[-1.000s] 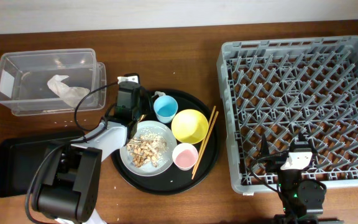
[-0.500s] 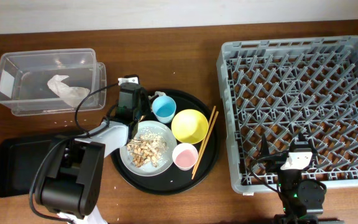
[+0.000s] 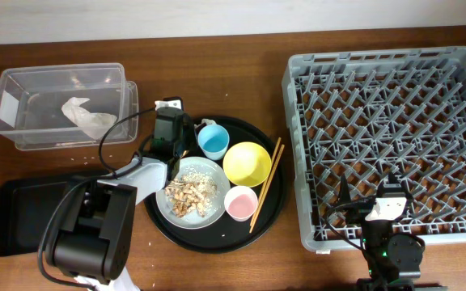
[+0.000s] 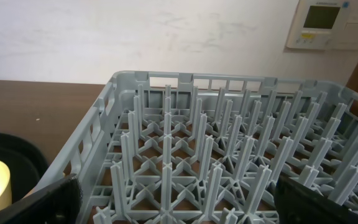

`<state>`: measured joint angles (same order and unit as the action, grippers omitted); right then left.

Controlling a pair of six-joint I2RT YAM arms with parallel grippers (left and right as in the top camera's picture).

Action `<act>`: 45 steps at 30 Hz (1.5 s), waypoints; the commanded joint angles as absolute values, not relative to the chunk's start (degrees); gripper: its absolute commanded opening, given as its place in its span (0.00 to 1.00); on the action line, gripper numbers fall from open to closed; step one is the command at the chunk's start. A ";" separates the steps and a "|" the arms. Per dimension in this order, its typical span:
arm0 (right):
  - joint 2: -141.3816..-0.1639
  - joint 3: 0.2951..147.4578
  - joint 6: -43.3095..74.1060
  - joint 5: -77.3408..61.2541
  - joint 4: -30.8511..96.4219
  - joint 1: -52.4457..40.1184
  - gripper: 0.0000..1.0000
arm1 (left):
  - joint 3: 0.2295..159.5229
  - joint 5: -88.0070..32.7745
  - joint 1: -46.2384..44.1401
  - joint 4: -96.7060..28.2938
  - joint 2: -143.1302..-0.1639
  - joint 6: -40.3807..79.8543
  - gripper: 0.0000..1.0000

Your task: Sort waste into correct bins and load items into the dishwasher rack

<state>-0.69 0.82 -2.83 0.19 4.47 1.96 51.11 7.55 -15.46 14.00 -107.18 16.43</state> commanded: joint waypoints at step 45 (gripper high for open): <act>-0.32 0.32 -2.74 0.51 4.62 2.28 0.99 | 50.96 24.23 6.44 26.06 -90.00 10.57 0.86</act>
<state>-0.69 0.80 -2.83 0.19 4.45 1.96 51.09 24.25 6.20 25.76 -89.82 11.14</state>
